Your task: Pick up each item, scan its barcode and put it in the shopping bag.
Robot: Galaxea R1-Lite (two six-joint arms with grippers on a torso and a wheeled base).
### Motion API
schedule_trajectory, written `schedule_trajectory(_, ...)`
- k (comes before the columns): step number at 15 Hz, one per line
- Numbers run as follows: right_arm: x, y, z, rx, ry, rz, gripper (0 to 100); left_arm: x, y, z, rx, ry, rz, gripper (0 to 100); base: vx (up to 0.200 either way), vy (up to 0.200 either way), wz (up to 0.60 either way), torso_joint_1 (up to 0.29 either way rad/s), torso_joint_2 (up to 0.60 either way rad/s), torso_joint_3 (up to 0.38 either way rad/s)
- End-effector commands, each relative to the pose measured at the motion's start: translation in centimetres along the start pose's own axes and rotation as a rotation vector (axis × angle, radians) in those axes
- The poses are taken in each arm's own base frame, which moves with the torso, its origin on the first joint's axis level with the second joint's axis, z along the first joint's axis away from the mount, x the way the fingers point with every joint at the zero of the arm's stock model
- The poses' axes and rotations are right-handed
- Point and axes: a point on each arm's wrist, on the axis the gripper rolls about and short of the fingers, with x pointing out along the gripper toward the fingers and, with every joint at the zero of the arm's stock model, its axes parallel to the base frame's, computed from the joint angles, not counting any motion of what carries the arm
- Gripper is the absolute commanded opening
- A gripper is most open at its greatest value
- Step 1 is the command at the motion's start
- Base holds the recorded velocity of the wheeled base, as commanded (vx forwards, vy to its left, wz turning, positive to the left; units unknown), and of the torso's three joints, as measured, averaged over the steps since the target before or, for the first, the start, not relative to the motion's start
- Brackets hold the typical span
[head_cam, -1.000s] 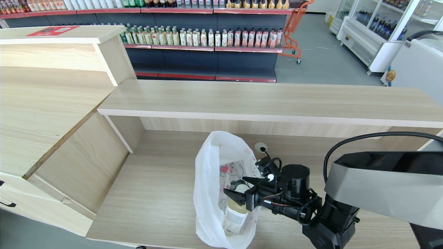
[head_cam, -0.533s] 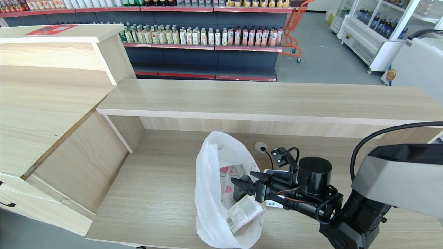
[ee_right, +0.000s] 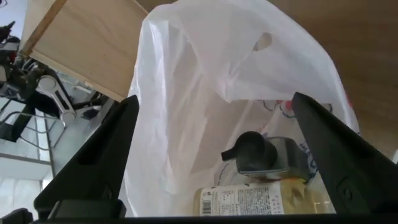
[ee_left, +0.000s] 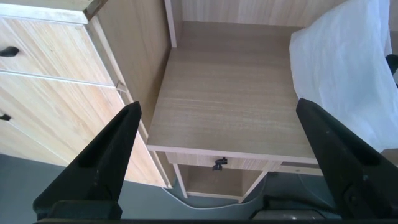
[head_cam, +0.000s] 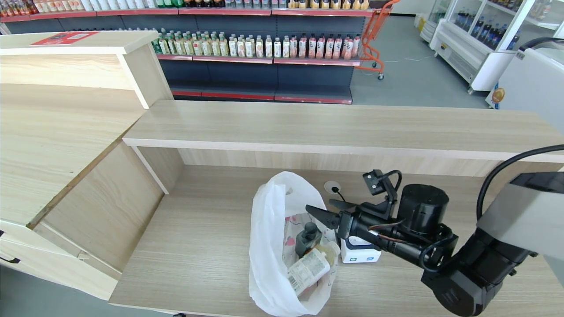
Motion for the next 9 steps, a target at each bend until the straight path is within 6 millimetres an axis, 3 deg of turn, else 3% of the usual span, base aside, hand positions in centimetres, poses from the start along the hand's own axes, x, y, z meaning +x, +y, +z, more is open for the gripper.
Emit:
schedule_trajectory(1, -1.6, 0.2, 2.2, -0.023, -0.060, -0.011, 100, 0.0, 0.0, 0.0, 0.000, 0.000, 0.001, 100, 0.000, 0.000, 0.00, 0.000, 0.00, 0.000)
schedule_trajectory(5, -8.3, 1.4, 4.9, -0.074, -0.074, -0.090, 100, 0.0, 0.0, 0.0, 0.000, 0.000, 0.001, 100, 0.000, 0.000, 0.00, 0.000, 0.00, 0.000)
schedule_trajectory(6, -8.5, 1.4, 4.9, -0.073, -0.069, -0.097, 100, 0.0, 0.0, 0.0, 0.000, 0.000, 0.001, 100, 0.000, 0.000, 0.00, 0.000, 0.00, 0.000)
schedule_trajectory(7, -12.2, 2.0, 6.3, -0.107, -0.058, -0.193, 100, 0.0, 0.0, 0.0, 0.000, 0.000, 0.001, 100, 0.000, 0.000, 0.00, 0.000, 0.00, 0.000)
schedule_trajectory(9, -15.9, 2.3, 7.1, -0.191, -0.023, -0.370, 100, 0.0, 0.0, 0.0, 0.000, 0.000, 0.001, 100, 0.000, 0.000, 0.00, 0.000, 0.00, 0.000)
